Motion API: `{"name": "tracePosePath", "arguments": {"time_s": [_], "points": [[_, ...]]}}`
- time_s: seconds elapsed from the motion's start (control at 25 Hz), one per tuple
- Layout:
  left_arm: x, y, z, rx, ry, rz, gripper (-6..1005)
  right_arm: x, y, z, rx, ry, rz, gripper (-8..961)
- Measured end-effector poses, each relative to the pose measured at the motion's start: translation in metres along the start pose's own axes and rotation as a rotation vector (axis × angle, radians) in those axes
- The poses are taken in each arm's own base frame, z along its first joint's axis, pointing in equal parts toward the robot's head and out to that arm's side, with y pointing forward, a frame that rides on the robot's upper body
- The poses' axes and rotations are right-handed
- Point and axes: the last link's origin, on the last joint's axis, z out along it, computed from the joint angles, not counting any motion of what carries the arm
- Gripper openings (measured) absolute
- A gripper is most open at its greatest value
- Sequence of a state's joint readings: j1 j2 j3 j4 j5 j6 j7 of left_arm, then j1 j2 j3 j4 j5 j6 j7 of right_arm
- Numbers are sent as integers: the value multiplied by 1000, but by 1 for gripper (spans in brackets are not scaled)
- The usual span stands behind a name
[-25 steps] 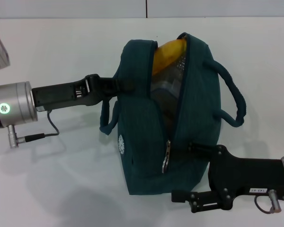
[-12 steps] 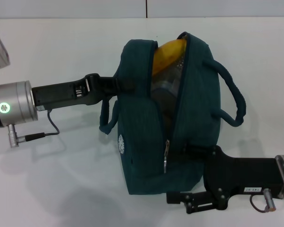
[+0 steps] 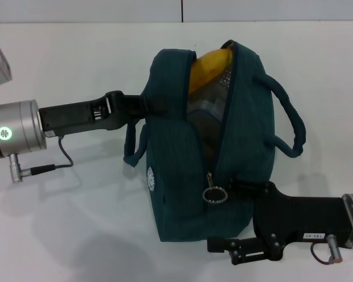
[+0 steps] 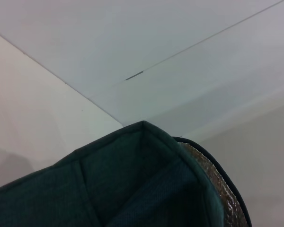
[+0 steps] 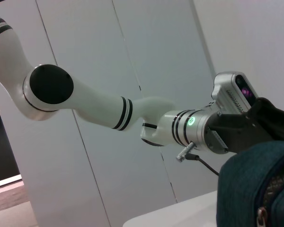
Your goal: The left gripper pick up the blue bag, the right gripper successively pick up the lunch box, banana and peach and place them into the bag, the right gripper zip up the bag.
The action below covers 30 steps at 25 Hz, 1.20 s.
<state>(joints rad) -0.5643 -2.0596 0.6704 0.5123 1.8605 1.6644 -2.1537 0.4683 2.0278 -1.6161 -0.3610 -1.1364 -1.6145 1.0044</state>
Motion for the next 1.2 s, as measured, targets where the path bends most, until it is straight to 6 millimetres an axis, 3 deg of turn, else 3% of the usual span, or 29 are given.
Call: {"name": "tracePosePath", "arguments": {"time_s": [0.36,0.6,0.8,1.2], "points": [[0,0,-1,2,1,0,47,3,2,-7,30,-18,19,858],[0,0,0,2,-1,5,48,1,0,-10,57,-42,24,720],[0,0,1,0,-3,10,48,1,-3,-8,68,-34,20,575],[0,0,1,-1,-3,14,49,3,-6,-6,91,-18,23,169]]}}
